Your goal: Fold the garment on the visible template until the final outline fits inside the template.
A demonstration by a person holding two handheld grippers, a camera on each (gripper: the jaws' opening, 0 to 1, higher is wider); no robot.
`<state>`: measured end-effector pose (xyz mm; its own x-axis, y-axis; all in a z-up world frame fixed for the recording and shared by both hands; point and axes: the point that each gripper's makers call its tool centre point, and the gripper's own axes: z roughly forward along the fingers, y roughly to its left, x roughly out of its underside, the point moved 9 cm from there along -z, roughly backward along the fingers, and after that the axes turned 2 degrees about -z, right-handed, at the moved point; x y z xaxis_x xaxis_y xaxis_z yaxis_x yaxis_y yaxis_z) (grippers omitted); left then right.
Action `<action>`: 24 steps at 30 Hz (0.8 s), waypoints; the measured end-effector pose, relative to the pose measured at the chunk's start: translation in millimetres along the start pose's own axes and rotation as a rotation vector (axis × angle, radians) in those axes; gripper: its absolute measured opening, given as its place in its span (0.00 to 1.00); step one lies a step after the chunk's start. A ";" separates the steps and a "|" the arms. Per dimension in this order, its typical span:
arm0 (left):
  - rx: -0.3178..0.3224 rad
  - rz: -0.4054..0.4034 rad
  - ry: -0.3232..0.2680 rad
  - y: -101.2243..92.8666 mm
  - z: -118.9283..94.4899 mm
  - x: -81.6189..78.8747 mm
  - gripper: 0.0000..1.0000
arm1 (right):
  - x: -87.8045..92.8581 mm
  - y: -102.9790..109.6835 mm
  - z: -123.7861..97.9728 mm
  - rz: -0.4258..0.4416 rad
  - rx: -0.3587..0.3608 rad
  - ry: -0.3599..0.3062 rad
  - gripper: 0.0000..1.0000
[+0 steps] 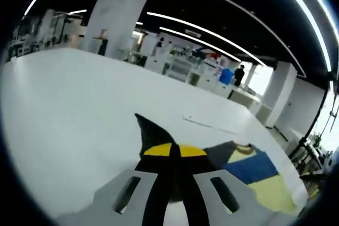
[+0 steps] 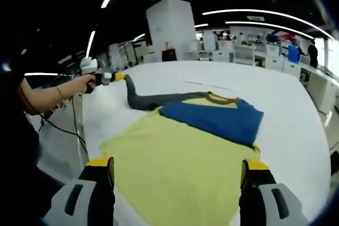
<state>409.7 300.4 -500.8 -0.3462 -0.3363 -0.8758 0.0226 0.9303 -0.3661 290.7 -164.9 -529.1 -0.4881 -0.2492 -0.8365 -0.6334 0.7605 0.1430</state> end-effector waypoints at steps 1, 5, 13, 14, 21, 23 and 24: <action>0.012 0.002 0.000 -3.0 0.9 -0.8 0.00 | 0.1 0.1 0.1 0.000 -0.001 -0.001 0.99; 0.038 0.014 -0.002 -12.9 4.5 -3.7 0.00 | 0.4 1.1 -0.1 -0.001 -0.005 -0.001 0.99; 0.104 0.010 -0.007 -38.9 18.2 -7.0 0.00 | 0.7 3.5 1.5 -0.002 -0.014 0.000 0.99; 0.111 0.013 -0.008 -41.5 19.7 -7.3 0.00 | 0.8 4.1 1.8 -0.002 -0.018 0.001 0.99; 0.166 0.019 -0.002 -63.4 32.9 -7.9 0.00 | 3.0 3.1 1.4 0.001 -0.016 0.007 0.99; 0.177 0.026 0.002 -69.2 36.0 -7.1 0.00 | 4.3 2.7 1.3 0.006 -0.014 0.007 0.99; 0.188 0.025 0.005 -73.6 38.1 -6.5 0.00 | 4.8 2.7 1.3 0.007 -0.014 0.007 0.99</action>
<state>446.0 228.5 -480.1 -0.3479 -0.3125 -0.8839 0.2054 0.8945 -0.3971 287.5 -163.3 -533.4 -0.4968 -0.2484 -0.8315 -0.6382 0.7538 0.1561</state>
